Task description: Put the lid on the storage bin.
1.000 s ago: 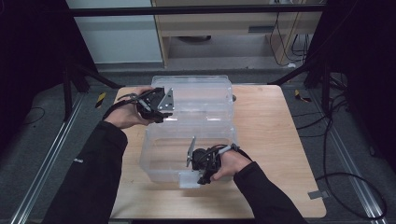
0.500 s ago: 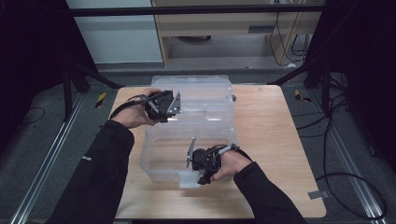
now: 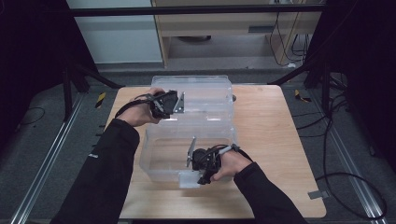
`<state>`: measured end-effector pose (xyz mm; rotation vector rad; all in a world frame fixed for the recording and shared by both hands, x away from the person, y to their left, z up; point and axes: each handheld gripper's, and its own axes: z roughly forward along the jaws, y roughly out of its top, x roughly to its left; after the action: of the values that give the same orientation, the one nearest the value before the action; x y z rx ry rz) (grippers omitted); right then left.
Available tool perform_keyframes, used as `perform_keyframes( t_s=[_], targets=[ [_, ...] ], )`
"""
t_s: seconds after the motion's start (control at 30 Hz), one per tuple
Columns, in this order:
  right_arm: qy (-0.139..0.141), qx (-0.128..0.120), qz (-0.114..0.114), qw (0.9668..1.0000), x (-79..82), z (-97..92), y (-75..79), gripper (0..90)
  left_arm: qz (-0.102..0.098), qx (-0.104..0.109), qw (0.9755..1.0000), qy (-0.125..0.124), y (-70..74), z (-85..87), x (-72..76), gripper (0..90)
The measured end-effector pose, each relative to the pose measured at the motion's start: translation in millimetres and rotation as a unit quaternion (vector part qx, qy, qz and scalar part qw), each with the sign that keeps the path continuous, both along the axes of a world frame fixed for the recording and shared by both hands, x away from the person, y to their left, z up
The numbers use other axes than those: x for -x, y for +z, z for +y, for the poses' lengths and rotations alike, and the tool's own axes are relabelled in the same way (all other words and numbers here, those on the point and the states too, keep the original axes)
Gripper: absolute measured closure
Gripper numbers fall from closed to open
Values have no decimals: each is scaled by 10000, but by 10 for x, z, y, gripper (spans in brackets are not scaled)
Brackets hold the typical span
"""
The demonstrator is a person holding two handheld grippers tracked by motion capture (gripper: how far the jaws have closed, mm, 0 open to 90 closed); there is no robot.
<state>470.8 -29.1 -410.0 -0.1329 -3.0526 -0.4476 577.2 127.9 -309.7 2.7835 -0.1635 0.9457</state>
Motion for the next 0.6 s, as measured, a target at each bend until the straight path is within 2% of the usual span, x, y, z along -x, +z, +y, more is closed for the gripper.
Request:
perform_keyframes(
  t_s=[0.07, 0.33, 0.43, 0.6],
  targets=[
    [-32, 25, 17, 10000, 2, 0, 3, 605, -2, -152, 9999, 22, -6, -15, 3, 721],
    [-24, 27, 3, 10000, 6, -2, 3, 605, 11, -244, 9997, 15, -22, -42, -4, 762],
    [-17, -10, -21, 10000, 10, -8, 0, 607, 55, -345, 9994, 67, -8, -56, 0, 774],
    [-52, 22, -60, 10000, 17, -5, 3, 608, 193, -361, 9991, 146, 19, -82, -1, 797]
  ],
)
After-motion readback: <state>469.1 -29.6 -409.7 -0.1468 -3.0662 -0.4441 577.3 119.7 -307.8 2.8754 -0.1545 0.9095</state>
